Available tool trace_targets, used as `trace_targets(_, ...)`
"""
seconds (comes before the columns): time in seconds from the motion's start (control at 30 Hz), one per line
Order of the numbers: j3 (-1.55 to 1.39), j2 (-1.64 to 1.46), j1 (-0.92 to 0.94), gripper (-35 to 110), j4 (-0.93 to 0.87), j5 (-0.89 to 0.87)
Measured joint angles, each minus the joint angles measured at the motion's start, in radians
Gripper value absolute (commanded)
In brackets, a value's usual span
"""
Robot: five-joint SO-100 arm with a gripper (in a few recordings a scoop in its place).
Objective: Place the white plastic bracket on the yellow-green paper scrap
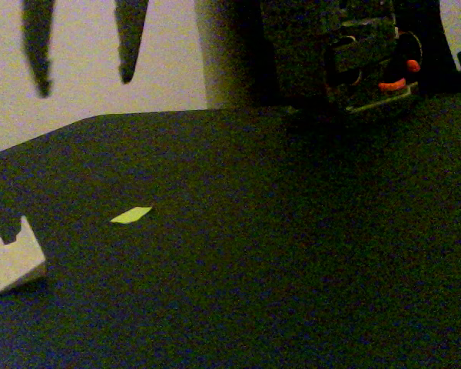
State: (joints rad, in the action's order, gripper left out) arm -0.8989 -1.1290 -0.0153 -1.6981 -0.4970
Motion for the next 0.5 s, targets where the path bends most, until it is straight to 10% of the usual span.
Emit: trace_targets(0.5,0.268,0.365,0.063,42,-0.002,-0.092)
